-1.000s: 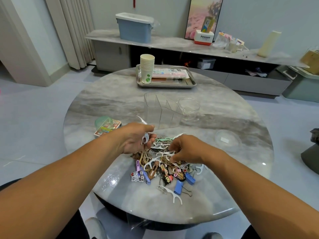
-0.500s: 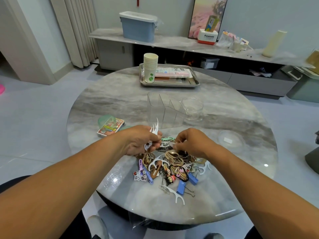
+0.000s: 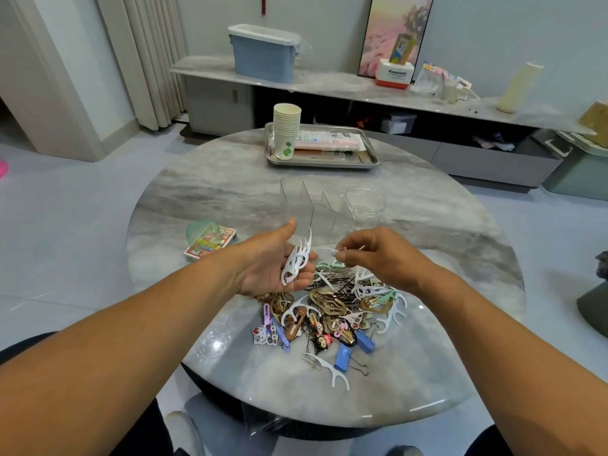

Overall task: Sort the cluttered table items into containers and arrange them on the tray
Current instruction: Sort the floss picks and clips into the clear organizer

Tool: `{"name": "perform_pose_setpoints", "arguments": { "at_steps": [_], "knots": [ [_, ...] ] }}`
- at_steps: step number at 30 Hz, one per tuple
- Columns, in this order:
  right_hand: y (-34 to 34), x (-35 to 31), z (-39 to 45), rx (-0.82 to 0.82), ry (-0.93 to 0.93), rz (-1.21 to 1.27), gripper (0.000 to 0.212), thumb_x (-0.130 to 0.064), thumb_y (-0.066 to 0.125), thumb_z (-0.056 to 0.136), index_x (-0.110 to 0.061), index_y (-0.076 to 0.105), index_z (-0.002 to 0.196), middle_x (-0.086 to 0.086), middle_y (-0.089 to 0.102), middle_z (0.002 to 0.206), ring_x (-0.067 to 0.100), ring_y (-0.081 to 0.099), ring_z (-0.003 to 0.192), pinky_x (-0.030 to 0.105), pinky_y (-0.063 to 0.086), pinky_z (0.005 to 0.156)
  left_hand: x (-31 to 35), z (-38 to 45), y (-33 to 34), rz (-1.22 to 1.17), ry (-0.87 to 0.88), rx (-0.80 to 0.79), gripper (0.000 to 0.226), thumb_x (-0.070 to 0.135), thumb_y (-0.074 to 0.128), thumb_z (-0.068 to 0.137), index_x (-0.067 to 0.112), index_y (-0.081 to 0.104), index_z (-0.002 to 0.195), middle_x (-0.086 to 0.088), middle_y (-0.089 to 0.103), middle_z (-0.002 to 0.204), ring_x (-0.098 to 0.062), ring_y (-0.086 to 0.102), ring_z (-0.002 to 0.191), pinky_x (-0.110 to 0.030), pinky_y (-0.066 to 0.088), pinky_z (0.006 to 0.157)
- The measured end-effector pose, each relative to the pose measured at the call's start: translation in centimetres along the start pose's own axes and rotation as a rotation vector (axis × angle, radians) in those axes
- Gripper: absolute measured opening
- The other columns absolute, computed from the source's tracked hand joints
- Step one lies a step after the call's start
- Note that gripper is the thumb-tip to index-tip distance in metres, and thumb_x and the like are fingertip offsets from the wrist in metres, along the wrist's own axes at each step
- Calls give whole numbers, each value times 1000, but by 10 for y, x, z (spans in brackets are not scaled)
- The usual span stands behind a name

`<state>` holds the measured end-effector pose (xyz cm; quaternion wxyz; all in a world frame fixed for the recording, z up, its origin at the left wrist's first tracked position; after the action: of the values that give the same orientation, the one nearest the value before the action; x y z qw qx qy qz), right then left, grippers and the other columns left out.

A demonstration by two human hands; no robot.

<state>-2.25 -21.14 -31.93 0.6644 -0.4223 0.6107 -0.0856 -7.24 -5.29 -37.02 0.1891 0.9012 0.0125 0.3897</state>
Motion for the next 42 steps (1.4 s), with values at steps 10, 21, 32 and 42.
{"name": "perform_pose_setpoints", "arguments": {
  "at_steps": [10,21,32,42],
  "knots": [
    [12,2,-2,-51,205,497,12,-18,70,95,-8,74,100,4,77,85,10,69,73,24,54,74,-4,1,10,-32,6,-73,87,72,27,98,-2,56,132,-17,63,98,-26,65,88,-36,62,80],
    [41,5,-11,-118,431,619,10,-20,77,87,-10,78,88,1,68,68,6,52,52,20,42,52,-6,7,22,-27,53,-142,70,64,43,98,2,58,127,-17,65,101,-25,68,91,-37,63,78],
    [19,10,-8,2,404,572,23,-24,83,81,-9,74,95,1,75,83,5,60,61,21,41,54,0,8,10,-109,106,-13,30,28,49,106,2,62,114,-14,69,84,-18,67,69,-28,62,63],
    [20,-72,-24,232,-513,-159,9,-12,80,86,-13,80,96,-4,75,92,9,69,83,29,57,78,0,-1,20,-176,21,-165,84,70,33,97,-5,52,130,-19,62,95,-24,63,80,-33,60,72]
  ]
}}
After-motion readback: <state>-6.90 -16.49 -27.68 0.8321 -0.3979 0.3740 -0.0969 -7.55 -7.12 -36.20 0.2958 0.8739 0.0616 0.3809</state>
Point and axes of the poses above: each hand's wrist, its own z-axis towards the middle knuckle, its own y-axis out of the palm, x = y × z, the point moved 9 cm from there along z, towards the middle knuckle
